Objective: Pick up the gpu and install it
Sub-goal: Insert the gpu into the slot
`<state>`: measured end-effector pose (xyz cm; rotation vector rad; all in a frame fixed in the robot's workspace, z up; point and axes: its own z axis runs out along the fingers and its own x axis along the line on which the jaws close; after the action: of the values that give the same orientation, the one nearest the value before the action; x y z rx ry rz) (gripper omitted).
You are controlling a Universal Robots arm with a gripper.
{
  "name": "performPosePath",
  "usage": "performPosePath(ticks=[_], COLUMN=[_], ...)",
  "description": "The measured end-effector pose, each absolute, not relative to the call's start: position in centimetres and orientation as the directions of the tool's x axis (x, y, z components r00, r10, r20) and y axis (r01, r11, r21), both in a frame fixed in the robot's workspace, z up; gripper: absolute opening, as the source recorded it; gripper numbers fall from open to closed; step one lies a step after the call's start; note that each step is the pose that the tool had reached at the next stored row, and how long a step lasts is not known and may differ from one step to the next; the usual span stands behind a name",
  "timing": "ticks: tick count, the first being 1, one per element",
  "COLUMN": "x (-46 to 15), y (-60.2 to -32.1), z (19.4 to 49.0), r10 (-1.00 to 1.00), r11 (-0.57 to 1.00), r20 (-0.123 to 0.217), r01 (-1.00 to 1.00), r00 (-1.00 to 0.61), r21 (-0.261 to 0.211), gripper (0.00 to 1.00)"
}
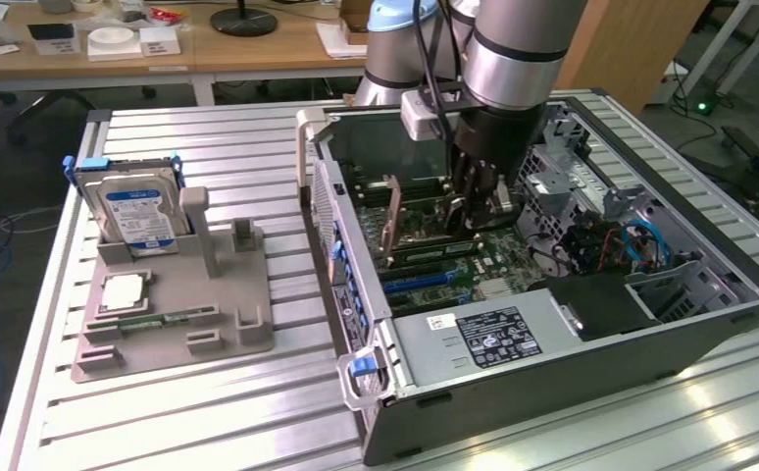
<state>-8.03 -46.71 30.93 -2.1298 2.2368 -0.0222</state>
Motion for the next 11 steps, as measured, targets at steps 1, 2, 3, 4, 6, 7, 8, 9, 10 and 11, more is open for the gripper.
performPosePath(ticks=[1,2,3,4,6,7,8,9,10,11], x=[-8.03,-8.04,-8.05,-8.07,-8.07,-8.07,-8.07,-8.08,-8.08,-8.08], y=[-46.85,-46.96,-46.99,-46.99,-47.00,-47.00,-47.00,-47.00,-47.00,-47.00], z=[30.84,30.76,30.68,30.62,30.57,30.56,30.55,30.54,30.54,30.54], r10=[-0.998,-0.998,-0.998,-0.998,-0.998,-0.998,-0.998,-0.998,-0.998,-0.998], r11=[0.050,0.050,0.050,0.050,0.050,0.050,0.050,0.050,0.050,0.050], r20=[-0.028,-0.028,-0.029,-0.029,-0.029,-0.029,-0.029,-0.029,-0.029,-0.029], r01=[-0.998,-0.998,-0.998,-0.998,-0.998,-0.998,-0.998,-0.998,-0.998,-0.998], r00=[-0.048,-0.048,-0.048,-0.048,-0.048,-0.048,-0.048,-0.048,-0.048,-0.048], r21=[-0.047,-0.047,-0.047,-0.047,-0.047,-0.047,-0.048,-0.048,-0.048,-0.048], gripper=[0.28,0.28,0.28,0.28,0.28,0.28,0.28,0.28,0.28,0.28])
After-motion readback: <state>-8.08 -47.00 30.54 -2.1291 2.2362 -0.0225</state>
